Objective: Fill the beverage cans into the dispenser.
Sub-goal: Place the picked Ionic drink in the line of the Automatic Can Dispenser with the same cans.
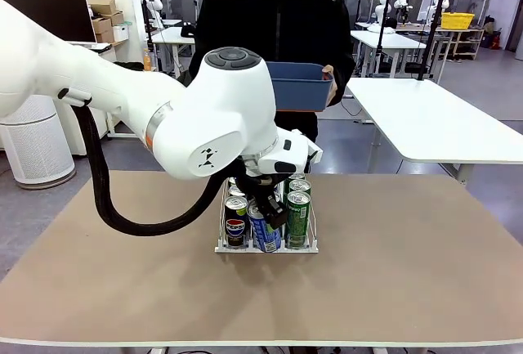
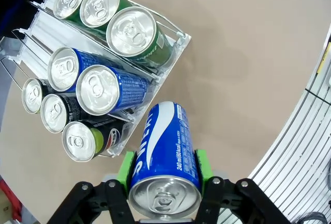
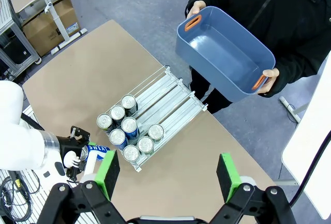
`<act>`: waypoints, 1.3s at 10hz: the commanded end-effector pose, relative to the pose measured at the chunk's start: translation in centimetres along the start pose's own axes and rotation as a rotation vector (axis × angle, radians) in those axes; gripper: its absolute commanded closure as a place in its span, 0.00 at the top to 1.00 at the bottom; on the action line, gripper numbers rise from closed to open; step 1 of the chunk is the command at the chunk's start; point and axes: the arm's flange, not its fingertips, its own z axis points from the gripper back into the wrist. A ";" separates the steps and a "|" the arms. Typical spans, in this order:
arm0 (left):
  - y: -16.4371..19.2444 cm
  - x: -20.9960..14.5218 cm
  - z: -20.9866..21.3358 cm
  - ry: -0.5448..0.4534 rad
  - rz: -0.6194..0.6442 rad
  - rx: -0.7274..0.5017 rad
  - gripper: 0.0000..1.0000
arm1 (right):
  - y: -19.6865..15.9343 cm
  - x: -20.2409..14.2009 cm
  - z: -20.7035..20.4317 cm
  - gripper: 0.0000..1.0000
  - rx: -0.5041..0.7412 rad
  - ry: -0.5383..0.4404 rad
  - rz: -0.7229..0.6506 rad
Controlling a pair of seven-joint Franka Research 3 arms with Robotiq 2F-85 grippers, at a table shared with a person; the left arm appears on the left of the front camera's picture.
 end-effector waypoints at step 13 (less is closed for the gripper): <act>4.2 2.6 -3.6 -0.174 0.114 0.141 0.57 | 0.0 0.0 0.1 1.00 0.002 0.000 -0.003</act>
